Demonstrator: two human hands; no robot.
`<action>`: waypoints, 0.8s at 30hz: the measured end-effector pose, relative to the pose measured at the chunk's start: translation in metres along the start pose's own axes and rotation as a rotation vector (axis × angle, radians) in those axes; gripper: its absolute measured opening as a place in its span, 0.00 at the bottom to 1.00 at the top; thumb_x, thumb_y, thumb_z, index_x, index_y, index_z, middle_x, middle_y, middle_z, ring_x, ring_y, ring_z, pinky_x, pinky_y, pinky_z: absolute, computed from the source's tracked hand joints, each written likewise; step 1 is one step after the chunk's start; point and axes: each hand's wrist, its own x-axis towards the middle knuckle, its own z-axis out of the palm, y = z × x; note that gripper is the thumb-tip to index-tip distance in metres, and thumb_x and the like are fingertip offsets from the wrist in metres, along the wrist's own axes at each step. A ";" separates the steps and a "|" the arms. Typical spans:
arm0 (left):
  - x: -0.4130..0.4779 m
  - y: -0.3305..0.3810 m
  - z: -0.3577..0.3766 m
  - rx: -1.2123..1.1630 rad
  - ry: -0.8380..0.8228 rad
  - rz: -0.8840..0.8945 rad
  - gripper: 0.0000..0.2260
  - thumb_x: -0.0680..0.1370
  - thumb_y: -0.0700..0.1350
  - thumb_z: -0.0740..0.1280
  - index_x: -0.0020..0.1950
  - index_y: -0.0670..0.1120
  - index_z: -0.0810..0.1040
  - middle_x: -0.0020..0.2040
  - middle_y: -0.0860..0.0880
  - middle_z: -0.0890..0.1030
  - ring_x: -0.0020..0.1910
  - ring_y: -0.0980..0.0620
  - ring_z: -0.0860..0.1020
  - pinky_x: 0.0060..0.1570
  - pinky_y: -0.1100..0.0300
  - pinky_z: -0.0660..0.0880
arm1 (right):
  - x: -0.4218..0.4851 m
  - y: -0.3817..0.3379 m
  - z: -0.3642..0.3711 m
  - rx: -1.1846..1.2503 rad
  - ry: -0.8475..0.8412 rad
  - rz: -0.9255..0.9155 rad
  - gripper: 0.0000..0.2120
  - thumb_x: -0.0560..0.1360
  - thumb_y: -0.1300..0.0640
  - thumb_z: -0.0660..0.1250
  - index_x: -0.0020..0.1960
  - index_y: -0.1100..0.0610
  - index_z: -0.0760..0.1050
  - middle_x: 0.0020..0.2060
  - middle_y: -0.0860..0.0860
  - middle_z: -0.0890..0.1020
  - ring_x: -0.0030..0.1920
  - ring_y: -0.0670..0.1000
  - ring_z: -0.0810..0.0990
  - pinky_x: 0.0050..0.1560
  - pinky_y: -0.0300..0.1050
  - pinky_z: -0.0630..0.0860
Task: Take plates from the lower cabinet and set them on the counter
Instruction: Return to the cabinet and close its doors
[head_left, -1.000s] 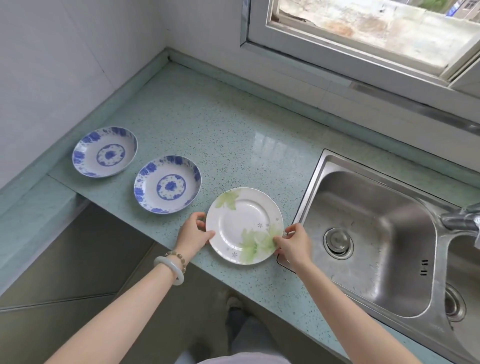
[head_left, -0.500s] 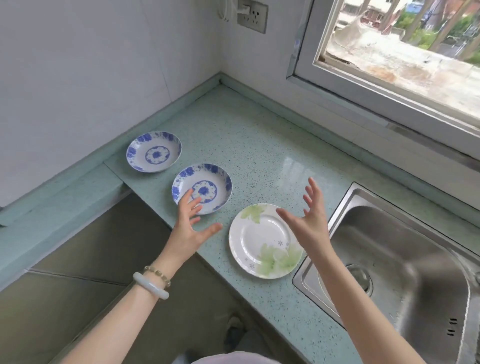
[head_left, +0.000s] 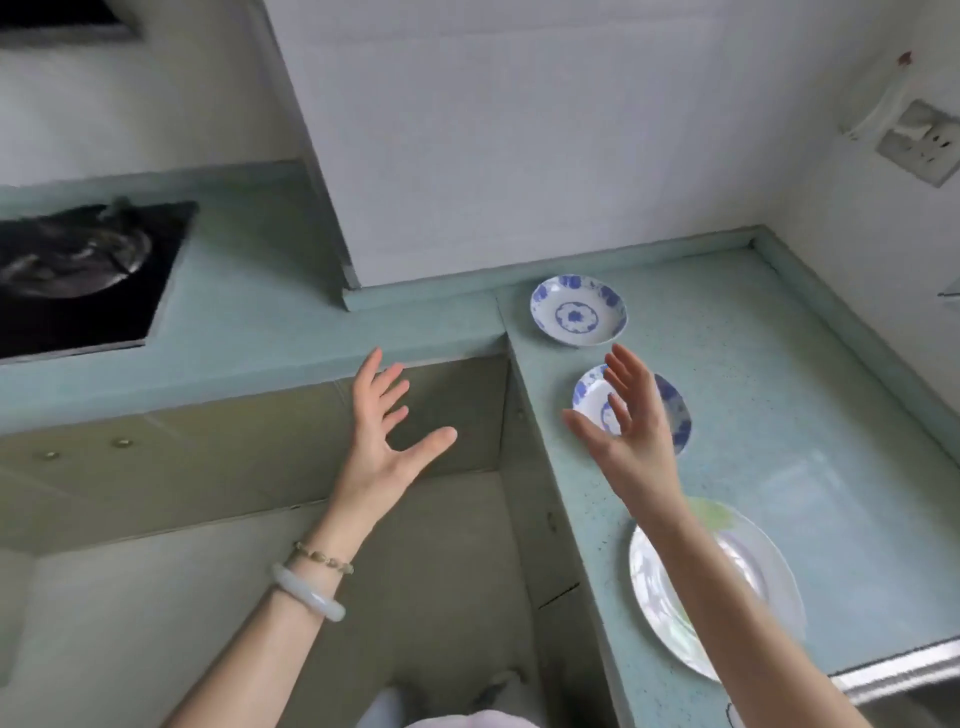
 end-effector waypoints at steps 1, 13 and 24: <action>-0.007 0.001 -0.016 0.009 0.052 -0.005 0.46 0.65 0.53 0.77 0.76 0.59 0.53 0.73 0.53 0.65 0.70 0.59 0.68 0.70 0.54 0.66 | 0.002 -0.004 0.016 0.007 -0.051 -0.018 0.36 0.69 0.65 0.74 0.72 0.53 0.63 0.66 0.48 0.72 0.68 0.43 0.69 0.71 0.47 0.65; -0.146 0.011 -0.212 0.149 0.663 0.019 0.42 0.67 0.52 0.76 0.75 0.61 0.56 0.73 0.55 0.67 0.71 0.57 0.68 0.70 0.53 0.65 | -0.048 -0.049 0.235 -0.021 -0.637 -0.190 0.39 0.68 0.60 0.76 0.73 0.48 0.61 0.69 0.43 0.69 0.69 0.40 0.66 0.71 0.42 0.62; -0.318 0.007 -0.366 0.250 0.979 -0.096 0.44 0.65 0.54 0.78 0.72 0.66 0.55 0.74 0.56 0.63 0.69 0.64 0.67 0.68 0.60 0.65 | -0.197 -0.086 0.431 0.030 -1.081 -0.235 0.43 0.68 0.59 0.76 0.73 0.44 0.56 0.69 0.44 0.66 0.65 0.47 0.71 0.63 0.47 0.71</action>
